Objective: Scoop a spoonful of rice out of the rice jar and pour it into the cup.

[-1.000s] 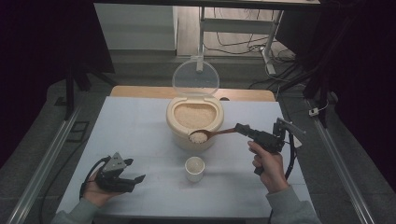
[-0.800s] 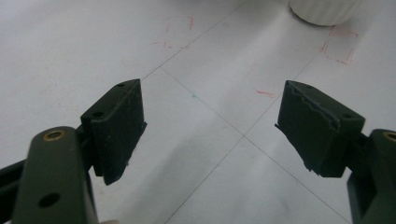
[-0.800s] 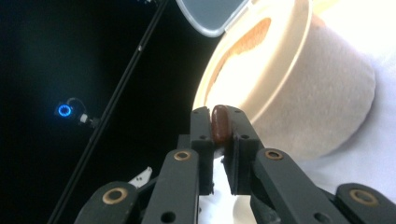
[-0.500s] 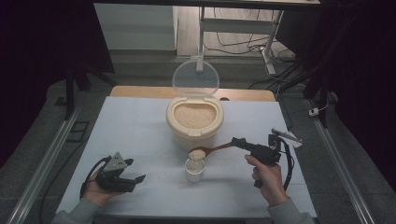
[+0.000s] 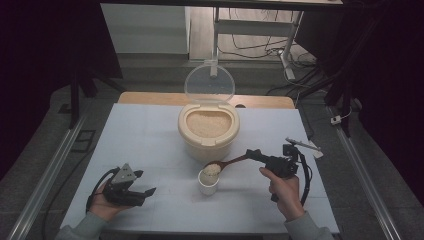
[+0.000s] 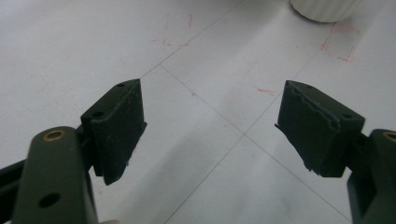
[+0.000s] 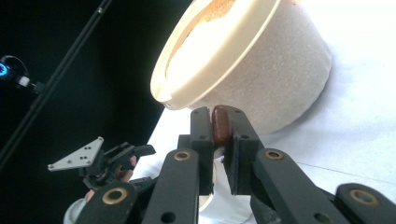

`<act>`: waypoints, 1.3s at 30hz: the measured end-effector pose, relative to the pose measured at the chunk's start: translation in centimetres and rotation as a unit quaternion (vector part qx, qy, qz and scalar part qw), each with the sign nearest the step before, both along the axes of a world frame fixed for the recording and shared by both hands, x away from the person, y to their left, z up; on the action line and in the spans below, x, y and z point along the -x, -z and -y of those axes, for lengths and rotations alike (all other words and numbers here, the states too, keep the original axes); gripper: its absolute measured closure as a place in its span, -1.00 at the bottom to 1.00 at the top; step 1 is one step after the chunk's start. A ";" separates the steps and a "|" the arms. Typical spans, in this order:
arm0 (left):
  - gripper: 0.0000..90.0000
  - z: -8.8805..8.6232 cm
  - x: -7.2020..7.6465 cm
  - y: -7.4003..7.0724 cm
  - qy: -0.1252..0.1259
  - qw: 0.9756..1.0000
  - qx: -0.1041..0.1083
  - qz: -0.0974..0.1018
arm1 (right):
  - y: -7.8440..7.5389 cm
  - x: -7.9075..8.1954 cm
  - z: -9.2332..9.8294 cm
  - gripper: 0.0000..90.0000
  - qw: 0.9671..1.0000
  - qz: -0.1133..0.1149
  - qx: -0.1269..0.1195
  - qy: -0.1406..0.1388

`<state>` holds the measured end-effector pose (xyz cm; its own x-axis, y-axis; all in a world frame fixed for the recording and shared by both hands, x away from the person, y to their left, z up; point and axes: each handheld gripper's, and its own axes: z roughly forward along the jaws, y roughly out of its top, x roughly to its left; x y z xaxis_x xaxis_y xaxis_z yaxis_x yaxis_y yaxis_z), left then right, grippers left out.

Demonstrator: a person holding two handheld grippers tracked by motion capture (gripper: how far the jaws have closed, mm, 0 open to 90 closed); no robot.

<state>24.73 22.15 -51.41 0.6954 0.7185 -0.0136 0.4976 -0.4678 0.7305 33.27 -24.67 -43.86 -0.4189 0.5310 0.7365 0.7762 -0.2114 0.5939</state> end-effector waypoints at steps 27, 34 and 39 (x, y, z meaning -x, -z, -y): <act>-0.50 0.0 0.0 0.0 0.002 1.000 -0.002 0.000 | -2.3 2.0 -1.0 0.83 0.987 0.135 0.078 -0.032; -0.50 0.0 0.0 0.0 0.002 1.000 -0.003 0.000 | -2.4 2.0 0.1 0.83 0.985 0.154 0.063 -0.035; -0.50 0.0 0.0 0.0 0.002 1.000 -0.002 0.000 | -2.9 2.3 1.1 0.83 0.984 0.169 0.052 -0.033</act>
